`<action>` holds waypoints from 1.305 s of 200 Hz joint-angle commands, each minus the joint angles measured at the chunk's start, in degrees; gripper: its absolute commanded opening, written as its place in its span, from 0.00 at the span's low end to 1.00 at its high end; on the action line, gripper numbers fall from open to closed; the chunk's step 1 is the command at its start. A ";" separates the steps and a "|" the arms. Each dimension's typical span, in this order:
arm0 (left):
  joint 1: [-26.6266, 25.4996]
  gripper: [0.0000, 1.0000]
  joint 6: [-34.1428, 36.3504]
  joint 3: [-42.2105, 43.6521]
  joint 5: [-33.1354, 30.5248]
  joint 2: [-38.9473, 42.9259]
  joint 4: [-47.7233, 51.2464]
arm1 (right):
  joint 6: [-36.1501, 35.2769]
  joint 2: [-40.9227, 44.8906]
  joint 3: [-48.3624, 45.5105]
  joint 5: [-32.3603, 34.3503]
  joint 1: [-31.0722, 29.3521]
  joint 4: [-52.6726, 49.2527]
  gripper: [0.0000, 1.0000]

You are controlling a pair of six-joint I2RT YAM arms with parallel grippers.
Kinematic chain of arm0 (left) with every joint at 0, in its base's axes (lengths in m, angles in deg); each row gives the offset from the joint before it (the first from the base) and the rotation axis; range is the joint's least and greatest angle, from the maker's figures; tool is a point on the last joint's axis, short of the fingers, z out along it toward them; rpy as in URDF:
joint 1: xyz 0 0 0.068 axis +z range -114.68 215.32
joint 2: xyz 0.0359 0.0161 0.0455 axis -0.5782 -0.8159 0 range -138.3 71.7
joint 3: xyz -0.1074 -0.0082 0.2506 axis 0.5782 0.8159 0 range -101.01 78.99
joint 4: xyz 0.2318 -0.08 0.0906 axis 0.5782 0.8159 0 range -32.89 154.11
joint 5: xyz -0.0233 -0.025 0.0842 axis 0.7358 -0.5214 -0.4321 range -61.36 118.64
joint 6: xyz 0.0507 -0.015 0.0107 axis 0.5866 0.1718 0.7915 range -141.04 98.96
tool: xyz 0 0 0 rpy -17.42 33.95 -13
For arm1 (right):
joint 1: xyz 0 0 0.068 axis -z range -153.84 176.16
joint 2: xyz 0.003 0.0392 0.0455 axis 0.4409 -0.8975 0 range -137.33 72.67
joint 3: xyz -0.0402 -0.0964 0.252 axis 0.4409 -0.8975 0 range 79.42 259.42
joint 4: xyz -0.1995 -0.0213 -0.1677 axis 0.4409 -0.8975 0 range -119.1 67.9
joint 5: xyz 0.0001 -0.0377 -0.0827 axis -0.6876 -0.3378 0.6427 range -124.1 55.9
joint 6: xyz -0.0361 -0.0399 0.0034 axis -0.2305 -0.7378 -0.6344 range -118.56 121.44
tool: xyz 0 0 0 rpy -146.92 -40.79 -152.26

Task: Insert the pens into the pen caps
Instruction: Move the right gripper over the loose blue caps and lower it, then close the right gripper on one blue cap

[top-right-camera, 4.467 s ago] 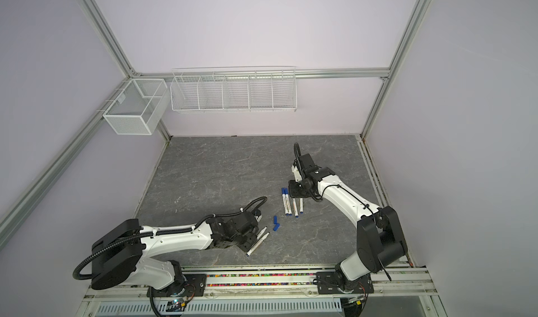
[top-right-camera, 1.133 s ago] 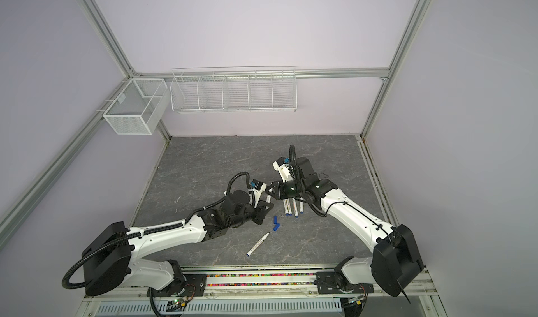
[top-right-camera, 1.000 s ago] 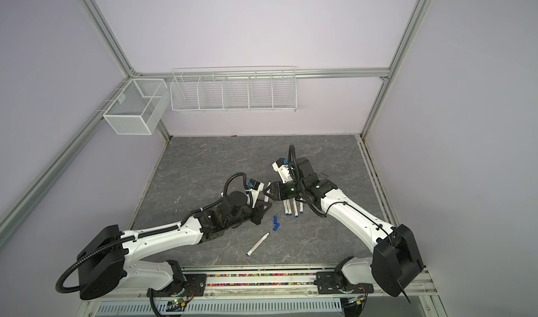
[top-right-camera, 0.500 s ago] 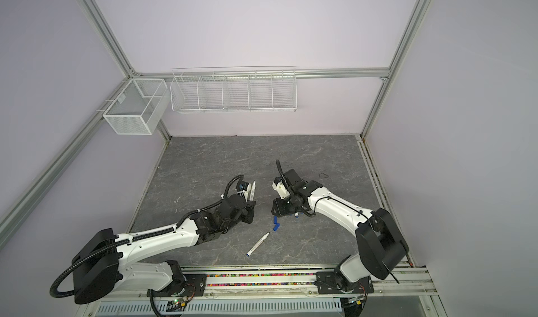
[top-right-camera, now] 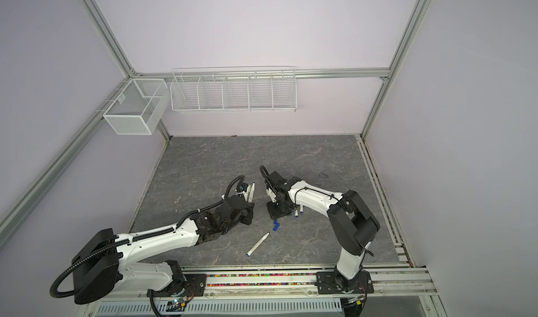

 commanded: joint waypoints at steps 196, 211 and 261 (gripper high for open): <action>0.10 0.00 0.34 1.14 0.35 2.43 2.27 | 0.73 -1.28 3.78 3.14 -2.07 2.58 0.10; 0.01 0.00 0.66 1.18 1.31 2.42 1.53 | 1.72 3.72 1.79 1.18 -0.71 5.60 0.10; -1.69 0.00 3.00 0.77 6.36 1.24 -2.83 | 8.73 20.45 -7.04 -7.74 6.25 19.45 0.09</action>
